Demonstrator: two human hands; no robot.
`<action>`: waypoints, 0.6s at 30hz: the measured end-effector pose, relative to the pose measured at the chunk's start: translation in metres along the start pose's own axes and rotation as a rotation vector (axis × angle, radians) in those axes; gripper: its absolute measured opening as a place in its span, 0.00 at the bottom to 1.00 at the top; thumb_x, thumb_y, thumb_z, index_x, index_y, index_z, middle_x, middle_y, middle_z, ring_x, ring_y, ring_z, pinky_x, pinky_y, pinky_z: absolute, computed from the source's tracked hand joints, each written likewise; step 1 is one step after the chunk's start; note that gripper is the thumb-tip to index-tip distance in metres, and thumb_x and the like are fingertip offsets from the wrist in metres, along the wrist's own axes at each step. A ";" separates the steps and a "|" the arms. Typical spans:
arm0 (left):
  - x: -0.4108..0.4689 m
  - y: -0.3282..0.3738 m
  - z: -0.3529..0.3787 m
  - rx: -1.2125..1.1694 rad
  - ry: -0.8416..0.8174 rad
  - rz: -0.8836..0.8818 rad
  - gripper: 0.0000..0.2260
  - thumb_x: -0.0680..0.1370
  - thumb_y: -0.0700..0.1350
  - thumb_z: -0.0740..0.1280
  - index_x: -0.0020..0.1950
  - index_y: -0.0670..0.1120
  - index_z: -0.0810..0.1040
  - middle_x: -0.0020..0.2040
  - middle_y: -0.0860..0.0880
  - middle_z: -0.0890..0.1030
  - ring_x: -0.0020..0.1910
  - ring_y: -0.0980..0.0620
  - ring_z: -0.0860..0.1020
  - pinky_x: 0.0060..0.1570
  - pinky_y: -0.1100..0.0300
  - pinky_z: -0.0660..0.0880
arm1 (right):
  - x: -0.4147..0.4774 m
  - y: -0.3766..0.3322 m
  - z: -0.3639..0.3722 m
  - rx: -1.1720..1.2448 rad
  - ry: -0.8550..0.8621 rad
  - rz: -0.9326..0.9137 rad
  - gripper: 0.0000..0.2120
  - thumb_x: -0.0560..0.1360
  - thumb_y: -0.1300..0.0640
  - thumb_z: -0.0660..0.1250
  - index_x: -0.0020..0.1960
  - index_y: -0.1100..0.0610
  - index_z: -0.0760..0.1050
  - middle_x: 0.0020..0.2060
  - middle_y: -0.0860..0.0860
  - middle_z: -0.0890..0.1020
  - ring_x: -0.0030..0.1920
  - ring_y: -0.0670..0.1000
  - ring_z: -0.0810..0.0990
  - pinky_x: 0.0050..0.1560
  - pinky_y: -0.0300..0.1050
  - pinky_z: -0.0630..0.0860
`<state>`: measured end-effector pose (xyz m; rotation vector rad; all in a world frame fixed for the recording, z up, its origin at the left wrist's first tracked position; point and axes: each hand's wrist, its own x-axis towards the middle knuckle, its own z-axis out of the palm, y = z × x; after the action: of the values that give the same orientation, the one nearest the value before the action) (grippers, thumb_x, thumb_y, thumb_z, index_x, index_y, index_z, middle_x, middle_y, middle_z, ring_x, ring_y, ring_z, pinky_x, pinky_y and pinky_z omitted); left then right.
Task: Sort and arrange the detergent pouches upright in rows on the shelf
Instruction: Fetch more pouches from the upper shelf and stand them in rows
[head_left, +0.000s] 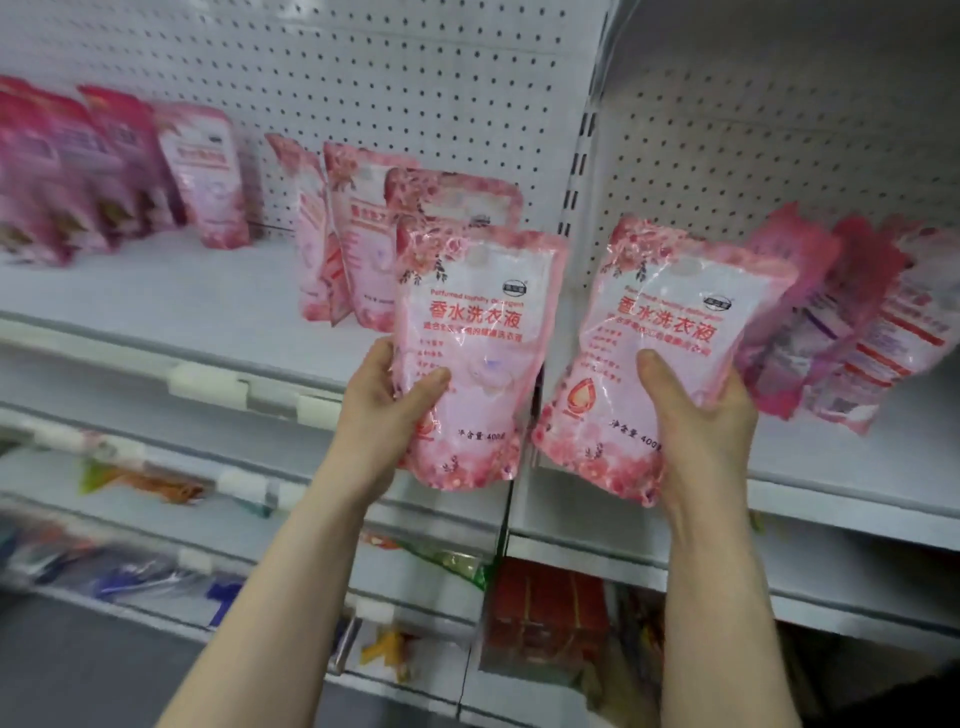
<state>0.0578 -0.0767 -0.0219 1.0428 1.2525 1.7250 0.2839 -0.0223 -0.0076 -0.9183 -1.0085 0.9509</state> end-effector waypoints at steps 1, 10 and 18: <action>-0.005 -0.001 -0.015 0.014 0.032 -0.006 0.13 0.76 0.35 0.67 0.60 0.43 0.72 0.50 0.45 0.83 0.43 0.52 0.84 0.37 0.59 0.81 | -0.008 0.002 0.011 -0.030 -0.040 0.003 0.17 0.73 0.61 0.74 0.60 0.51 0.78 0.53 0.46 0.85 0.52 0.44 0.85 0.49 0.41 0.81; -0.004 0.009 -0.154 -0.012 0.171 0.001 0.13 0.78 0.38 0.66 0.62 0.44 0.71 0.53 0.42 0.82 0.44 0.44 0.82 0.28 0.62 0.78 | -0.067 0.029 0.125 -0.108 -0.241 0.021 0.14 0.73 0.59 0.74 0.54 0.45 0.78 0.51 0.44 0.86 0.50 0.44 0.85 0.48 0.46 0.82; 0.026 0.034 -0.322 0.011 0.220 0.039 0.10 0.77 0.39 0.66 0.57 0.49 0.74 0.52 0.46 0.84 0.49 0.44 0.83 0.44 0.47 0.81 | -0.130 0.057 0.285 0.014 -0.254 0.039 0.15 0.74 0.63 0.73 0.57 0.49 0.78 0.50 0.45 0.86 0.50 0.45 0.85 0.47 0.43 0.83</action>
<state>-0.2511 -0.1759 -0.0453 0.9078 1.3862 1.9051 -0.0290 -0.0770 -0.0191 -0.8216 -1.1999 1.1260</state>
